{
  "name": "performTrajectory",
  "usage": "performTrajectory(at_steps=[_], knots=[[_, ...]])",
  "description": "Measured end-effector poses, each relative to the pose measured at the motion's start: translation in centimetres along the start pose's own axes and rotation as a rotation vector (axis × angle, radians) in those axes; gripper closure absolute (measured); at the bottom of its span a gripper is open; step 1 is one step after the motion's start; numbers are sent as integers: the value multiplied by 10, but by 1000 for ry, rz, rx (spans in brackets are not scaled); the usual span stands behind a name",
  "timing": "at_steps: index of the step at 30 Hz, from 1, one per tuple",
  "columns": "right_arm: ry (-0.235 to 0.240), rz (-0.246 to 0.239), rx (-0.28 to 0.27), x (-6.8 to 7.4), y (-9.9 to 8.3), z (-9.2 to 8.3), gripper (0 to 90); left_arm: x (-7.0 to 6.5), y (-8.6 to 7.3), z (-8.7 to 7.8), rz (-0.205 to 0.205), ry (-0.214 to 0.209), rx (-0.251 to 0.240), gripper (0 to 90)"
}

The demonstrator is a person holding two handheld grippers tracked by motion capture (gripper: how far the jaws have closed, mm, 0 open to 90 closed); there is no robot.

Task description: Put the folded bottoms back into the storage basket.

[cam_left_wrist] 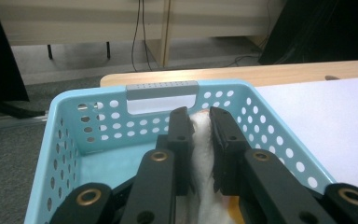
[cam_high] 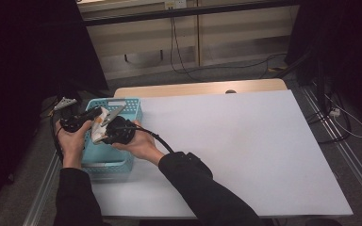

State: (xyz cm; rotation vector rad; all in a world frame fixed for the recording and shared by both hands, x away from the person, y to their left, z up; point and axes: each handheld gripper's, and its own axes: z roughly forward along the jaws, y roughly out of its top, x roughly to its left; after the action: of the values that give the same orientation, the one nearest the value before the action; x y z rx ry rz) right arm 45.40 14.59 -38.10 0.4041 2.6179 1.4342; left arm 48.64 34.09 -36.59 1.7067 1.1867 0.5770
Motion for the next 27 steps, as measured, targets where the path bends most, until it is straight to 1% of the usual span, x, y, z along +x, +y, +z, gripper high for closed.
performTrajectory(at_steps=[1, 3, 6, 8, 13, 16, 17, 20, 27], knots=[[0, 0, 4, 0, 0, 1, 820, 0, 0, 1, -2, 0, -1, 799], [2, -3, 5, 0, 0, 2, 820, 1, -1, 2, 2, 6, 11, 799], [3, 4, 4, 1, 1, 4, 820, 3, -4, 4, -10, 6, 13, 799], [-2, -3, 4, 1, 1, 6, 820, 5, -6, 5, -8, 10, 22, 799], [4, 5, 17, 0, -1, 10, 820, 6, -8, 8, -9, 4, 28, 798], [3, 5, 17, 0, -1, 11, 818, 8, -10, 10, -10, 13, 39, 798], [1, 4, 19, 0, -1, 12, 818, 8, -11, 10, -17, 14, 37, 798], [0, 4, 22, -1, -2, 14, 817, 10, -12, 11, -16, 16, 35, 797], [2, 12, 36, -1, -4, 18, 812, 13, -16, 13, -21, 25, 47, 797]])
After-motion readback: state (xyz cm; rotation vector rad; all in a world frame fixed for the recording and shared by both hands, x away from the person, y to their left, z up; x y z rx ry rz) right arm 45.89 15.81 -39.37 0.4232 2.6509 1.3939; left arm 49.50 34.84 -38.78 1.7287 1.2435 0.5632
